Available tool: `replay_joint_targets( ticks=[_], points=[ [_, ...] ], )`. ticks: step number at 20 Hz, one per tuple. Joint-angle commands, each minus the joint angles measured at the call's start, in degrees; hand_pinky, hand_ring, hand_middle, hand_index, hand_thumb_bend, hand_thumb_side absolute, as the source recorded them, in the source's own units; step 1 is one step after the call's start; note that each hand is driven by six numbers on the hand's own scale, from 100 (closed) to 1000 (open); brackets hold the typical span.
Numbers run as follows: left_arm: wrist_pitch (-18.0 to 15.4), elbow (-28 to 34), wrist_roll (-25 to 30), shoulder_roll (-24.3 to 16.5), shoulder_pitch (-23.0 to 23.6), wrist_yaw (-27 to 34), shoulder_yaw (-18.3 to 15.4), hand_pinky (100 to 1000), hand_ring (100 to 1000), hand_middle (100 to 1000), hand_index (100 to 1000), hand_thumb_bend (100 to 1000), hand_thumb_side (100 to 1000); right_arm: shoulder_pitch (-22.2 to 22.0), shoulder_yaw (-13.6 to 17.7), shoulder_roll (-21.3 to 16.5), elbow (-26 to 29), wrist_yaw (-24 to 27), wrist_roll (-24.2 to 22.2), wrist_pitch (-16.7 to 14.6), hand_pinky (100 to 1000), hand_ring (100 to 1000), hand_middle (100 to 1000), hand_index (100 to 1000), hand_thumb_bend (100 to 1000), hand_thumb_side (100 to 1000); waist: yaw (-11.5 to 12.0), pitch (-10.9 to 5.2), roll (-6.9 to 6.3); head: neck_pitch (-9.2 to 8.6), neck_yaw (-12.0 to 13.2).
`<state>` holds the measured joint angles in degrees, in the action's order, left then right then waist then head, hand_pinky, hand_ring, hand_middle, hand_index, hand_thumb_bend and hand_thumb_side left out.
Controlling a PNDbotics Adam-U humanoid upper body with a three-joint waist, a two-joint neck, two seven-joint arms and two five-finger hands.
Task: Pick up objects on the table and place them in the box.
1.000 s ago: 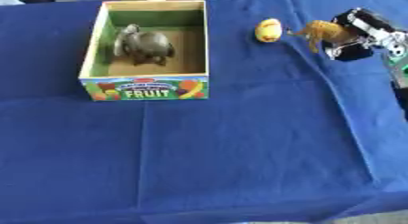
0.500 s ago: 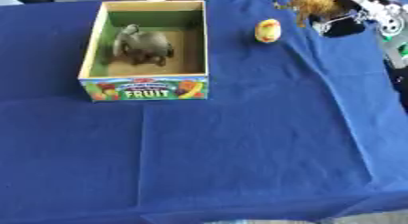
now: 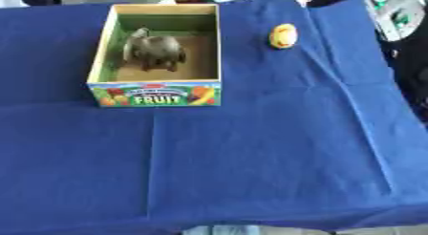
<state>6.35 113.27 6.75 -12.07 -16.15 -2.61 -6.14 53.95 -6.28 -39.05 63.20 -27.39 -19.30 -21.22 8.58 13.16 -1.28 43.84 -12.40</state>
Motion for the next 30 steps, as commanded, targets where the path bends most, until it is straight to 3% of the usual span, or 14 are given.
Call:
replay_joint_targets(
  ticks=[1, 14, 21, 30],
  points=[
    [-0.17, 0.76, 0.39, -0.84, -0.54, 0.30, 0.25, 592, 604, 658, 723, 185, 510, 3.17, -0.67, 1.95, -0.53, -1.67, -1.05, -0.53, 904, 710, 395, 578, 100, 100, 0.46, -1.25, -0.04, 0.28, -0.68],
    [-0.43, 0.57, 1.34, 0.03, -1.42, 0.99, 1.02, 593, 605, 659, 723, 186, 509, 7.78, -2.93, 13.03, -5.54, -6.60, -3.00, -2.90, 902, 708, 394, 584, 100, 100, 4.40, -0.59, -0.37, 0.28, -2.99],
    [-0.52, 0.53, 1.52, 0.36, -1.86, 1.22, 1.21, 593, 605, 659, 723, 188, 509, 7.54, -3.63, 16.56, -7.59, -9.27, -3.80, -3.79, 902, 709, 397, 589, 100, 100, 6.23, -0.23, -0.56, 0.28, -3.64],
    [-0.47, 0.61, 1.62, 0.53, -2.01, 1.25, 1.24, 593, 605, 660, 723, 190, 509, 6.16, -4.31, 19.13, -9.90, -13.41, -5.02, -5.26, 905, 716, 413, 600, 100, 108, 6.60, -0.17, -0.30, 0.28, -3.91]
  ],
)
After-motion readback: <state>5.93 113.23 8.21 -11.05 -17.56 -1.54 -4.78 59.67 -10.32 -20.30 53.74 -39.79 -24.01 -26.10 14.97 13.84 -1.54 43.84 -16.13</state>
